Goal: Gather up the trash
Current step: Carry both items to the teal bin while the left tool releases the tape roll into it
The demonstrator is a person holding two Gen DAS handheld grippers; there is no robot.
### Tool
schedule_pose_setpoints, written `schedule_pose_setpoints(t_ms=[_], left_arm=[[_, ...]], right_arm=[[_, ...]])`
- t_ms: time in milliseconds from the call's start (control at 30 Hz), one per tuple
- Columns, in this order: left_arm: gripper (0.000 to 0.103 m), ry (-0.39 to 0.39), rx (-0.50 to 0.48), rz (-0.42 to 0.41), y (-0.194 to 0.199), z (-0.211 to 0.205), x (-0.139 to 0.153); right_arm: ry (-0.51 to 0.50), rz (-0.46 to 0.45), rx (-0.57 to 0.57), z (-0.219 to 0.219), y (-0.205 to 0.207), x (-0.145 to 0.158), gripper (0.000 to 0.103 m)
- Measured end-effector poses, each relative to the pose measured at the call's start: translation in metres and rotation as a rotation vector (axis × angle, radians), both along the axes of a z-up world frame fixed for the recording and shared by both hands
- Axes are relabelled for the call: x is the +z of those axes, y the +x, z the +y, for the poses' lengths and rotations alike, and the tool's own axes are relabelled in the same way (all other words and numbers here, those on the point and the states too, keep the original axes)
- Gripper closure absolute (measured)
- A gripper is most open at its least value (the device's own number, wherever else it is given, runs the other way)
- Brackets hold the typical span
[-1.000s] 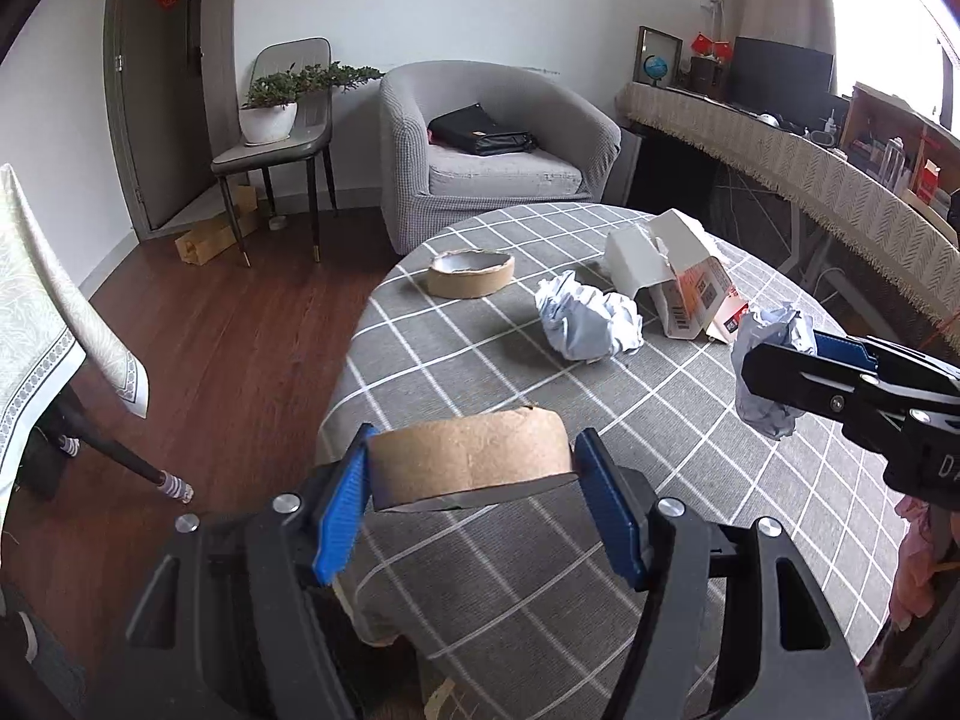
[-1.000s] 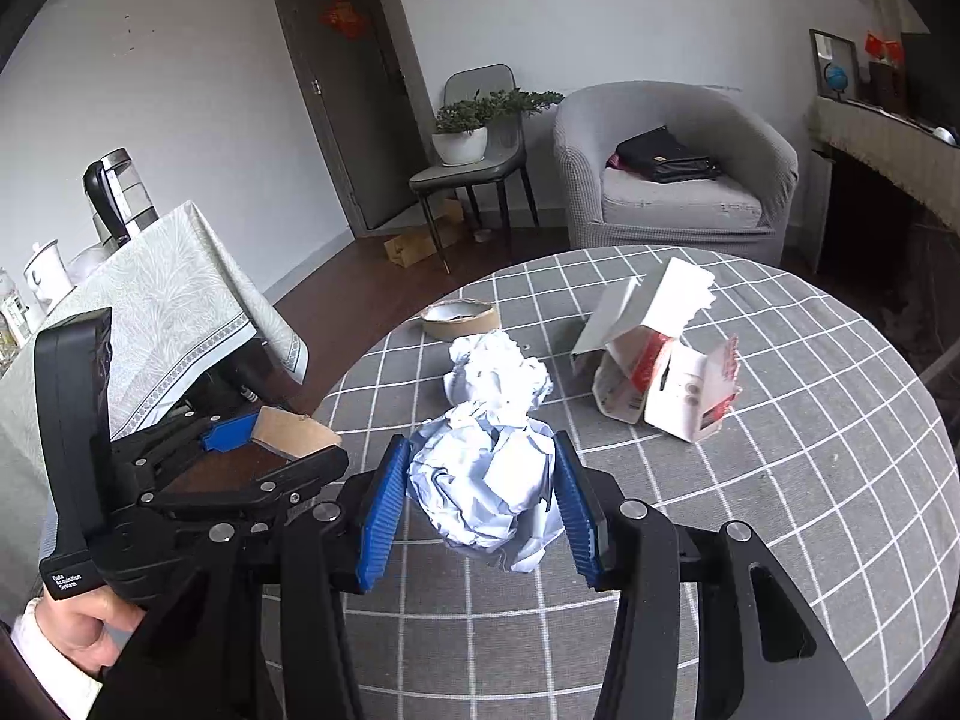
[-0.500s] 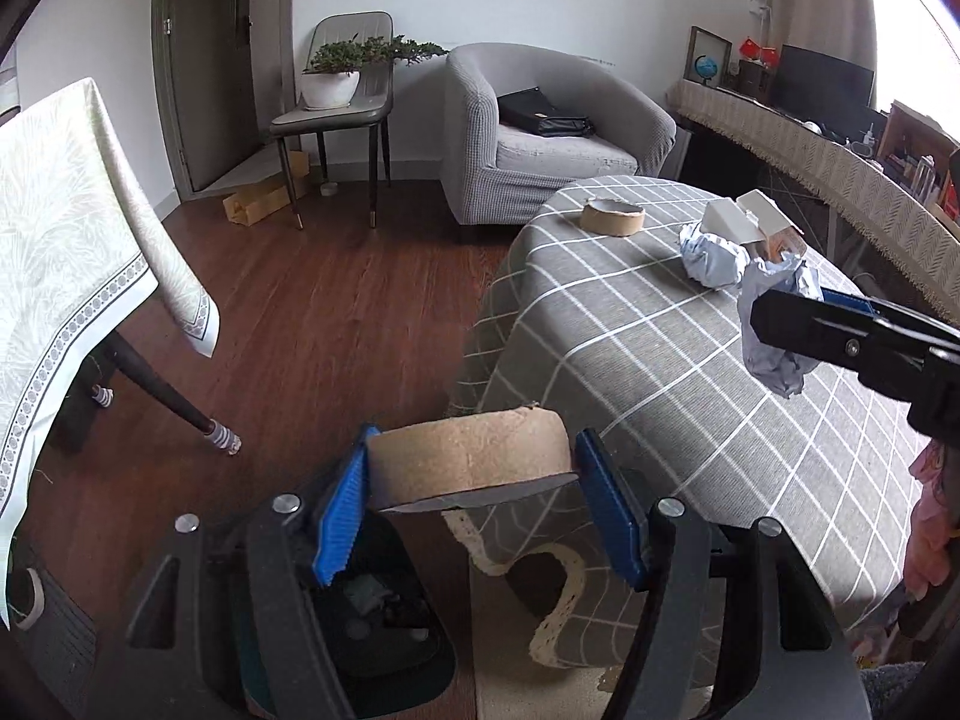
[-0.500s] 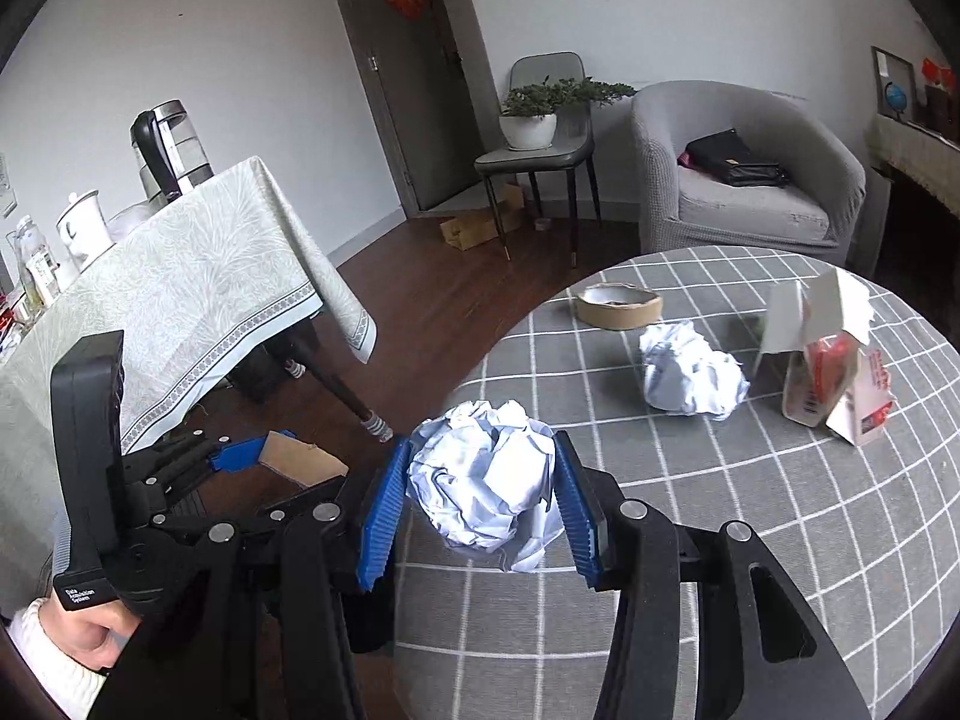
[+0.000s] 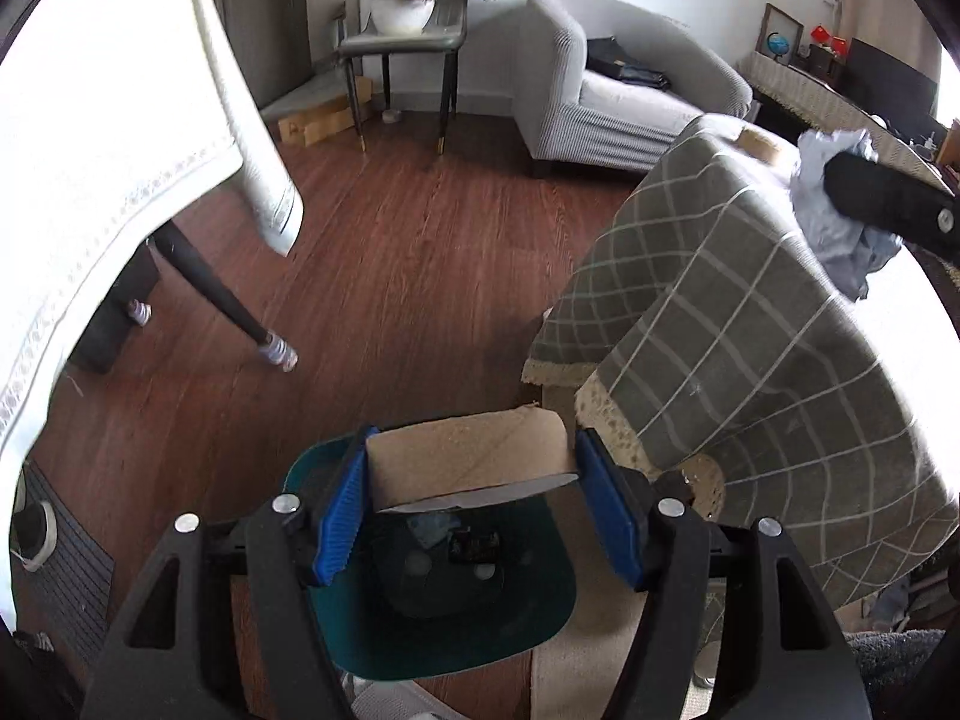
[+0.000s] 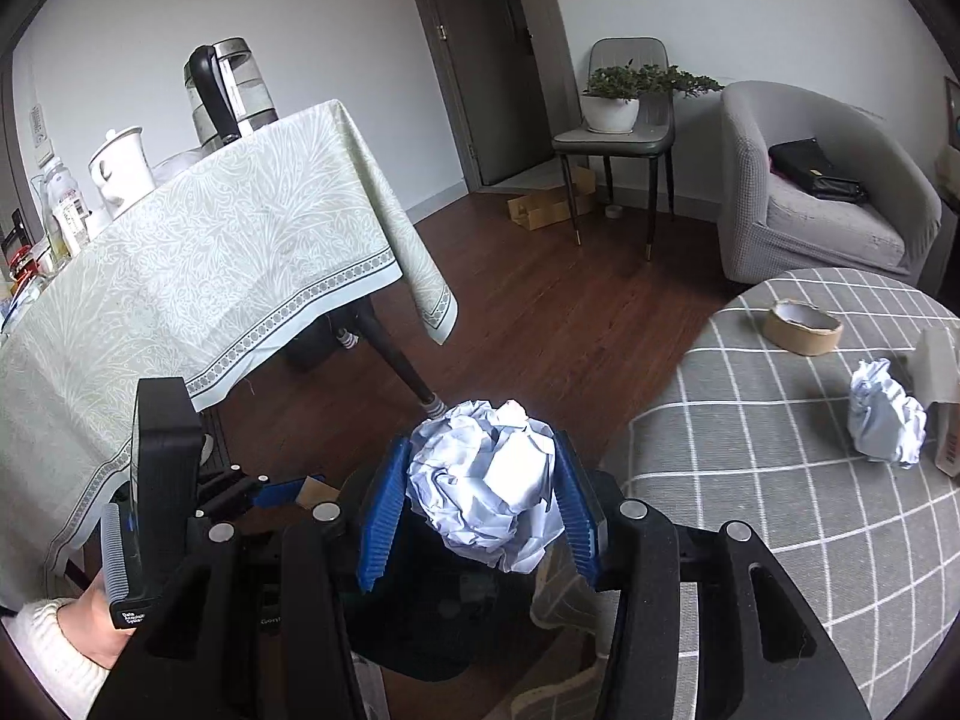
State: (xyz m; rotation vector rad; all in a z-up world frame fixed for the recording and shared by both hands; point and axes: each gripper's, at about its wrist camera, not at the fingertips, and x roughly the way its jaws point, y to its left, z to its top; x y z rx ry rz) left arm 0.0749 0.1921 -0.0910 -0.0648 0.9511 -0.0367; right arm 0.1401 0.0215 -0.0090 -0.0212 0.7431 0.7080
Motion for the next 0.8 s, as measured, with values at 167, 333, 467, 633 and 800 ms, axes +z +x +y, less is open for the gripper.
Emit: schedule_pose_setpoints(t_ms=[167,333,467,633,800], left_arm=[[0.034,-0.004,0.021,0.056,-0.002,0.019,-0.019],[0.033,0.006,0.027,0.107,-0.003,0.033,-0.037],[0.032,0.015,0.021,0.151,-0.007,0.044,-0.052],[0.025,0.022,0.027,0.157,-0.014,0.055,-0.057],[0.021,0.011,0.046,0.146,-0.02,0.07,-0.054]], right_arm=[[-0.015,0.017,0.032,0.028,0.002,-0.009,0.055],[-0.019,0.029,0.062,0.053,0.004,-0.015,0.055],[-0.026,0.034,0.083,0.07,0.004,-0.019,0.055],[-0.041,0.047,0.105,0.089,0.004,-0.028,0.055],[-0.065,0.063,0.128,0.107,0.005,-0.04,0.055]])
